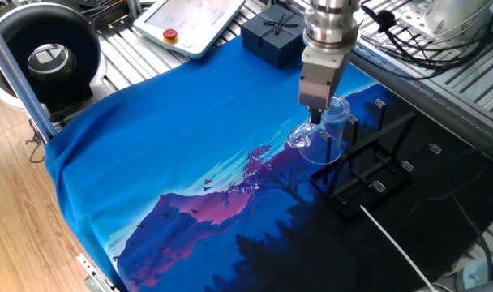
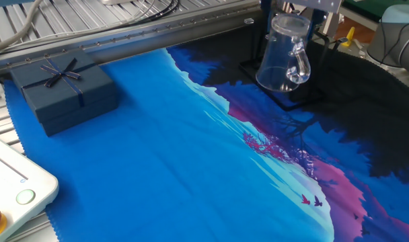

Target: Take the cup off the cup rack

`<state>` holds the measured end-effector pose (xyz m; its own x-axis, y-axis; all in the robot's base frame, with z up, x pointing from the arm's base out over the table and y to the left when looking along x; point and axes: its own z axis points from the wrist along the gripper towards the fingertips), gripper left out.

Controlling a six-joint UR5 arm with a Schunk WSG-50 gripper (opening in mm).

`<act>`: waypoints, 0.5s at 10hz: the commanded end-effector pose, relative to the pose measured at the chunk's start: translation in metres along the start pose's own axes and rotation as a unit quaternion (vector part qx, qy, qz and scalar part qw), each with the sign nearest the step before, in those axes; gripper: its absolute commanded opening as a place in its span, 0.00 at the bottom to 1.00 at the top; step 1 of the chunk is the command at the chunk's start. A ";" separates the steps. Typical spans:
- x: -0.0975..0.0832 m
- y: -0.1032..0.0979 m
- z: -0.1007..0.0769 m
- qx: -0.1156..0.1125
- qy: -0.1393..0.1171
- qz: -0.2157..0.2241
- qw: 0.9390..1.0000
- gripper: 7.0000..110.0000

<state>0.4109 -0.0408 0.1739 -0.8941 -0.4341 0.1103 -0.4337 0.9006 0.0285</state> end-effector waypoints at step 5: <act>-0.020 -0.003 -0.028 -0.005 0.006 -0.007 1.000 0.57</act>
<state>0.4240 -0.0392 0.1910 -0.8879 -0.4427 0.1253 -0.4425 0.8962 0.0307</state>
